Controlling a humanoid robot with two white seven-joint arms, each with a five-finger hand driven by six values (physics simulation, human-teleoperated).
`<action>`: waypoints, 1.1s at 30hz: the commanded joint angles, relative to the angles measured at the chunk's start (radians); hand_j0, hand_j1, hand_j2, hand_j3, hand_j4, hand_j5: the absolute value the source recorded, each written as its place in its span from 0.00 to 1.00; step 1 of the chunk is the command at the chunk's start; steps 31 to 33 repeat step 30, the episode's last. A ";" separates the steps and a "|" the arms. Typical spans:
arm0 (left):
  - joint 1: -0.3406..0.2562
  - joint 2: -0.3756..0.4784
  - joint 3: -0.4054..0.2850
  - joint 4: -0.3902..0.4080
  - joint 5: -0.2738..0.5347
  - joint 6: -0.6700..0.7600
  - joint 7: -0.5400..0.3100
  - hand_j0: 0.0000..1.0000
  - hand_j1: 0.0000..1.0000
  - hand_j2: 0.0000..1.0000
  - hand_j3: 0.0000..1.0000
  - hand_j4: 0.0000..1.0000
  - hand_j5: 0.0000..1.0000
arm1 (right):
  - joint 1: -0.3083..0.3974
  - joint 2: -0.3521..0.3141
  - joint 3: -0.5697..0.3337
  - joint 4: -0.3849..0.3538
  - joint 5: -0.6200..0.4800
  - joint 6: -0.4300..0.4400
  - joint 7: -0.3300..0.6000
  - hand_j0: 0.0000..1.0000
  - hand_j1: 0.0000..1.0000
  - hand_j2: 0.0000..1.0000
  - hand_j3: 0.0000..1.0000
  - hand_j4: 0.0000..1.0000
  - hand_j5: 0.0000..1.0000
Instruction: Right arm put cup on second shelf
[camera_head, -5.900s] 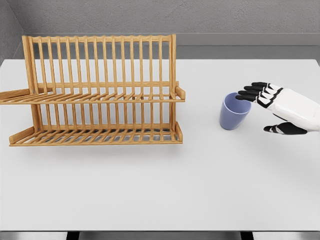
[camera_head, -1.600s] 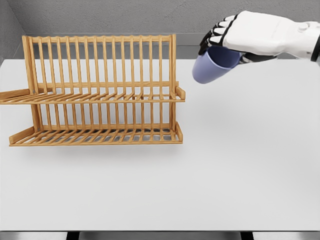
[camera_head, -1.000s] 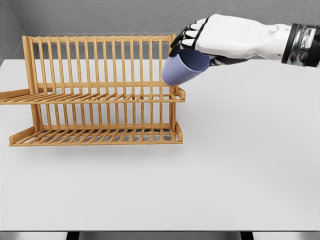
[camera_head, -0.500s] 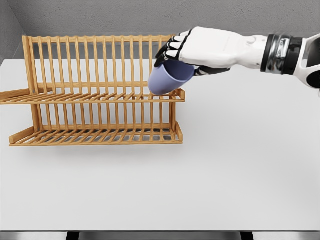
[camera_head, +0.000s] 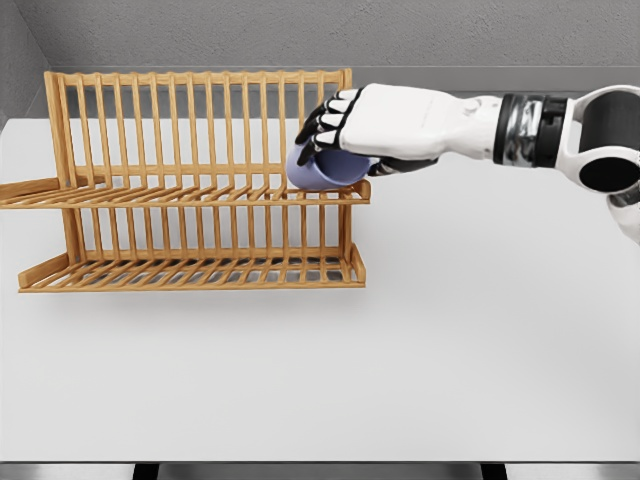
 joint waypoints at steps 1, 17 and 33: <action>0.000 0.000 0.000 0.001 -0.001 0.000 -0.001 1.00 1.00 1.00 1.00 1.00 1.00 | 0.000 0.005 0.006 0.007 -0.006 0.001 0.002 1.00 1.00 1.00 1.00 1.00 1.00; 0.000 0.000 0.000 0.001 0.000 -0.001 -0.001 1.00 1.00 1.00 1.00 1.00 1.00 | 0.175 -0.206 -0.373 0.014 -0.021 -0.126 0.002 1.00 1.00 1.00 1.00 1.00 1.00; 0.000 0.000 0.000 0.001 0.000 -0.001 -0.001 1.00 1.00 1.00 1.00 1.00 1.00 | 0.440 -0.085 -0.517 0.034 -0.015 -0.125 0.002 1.00 1.00 1.00 1.00 1.00 1.00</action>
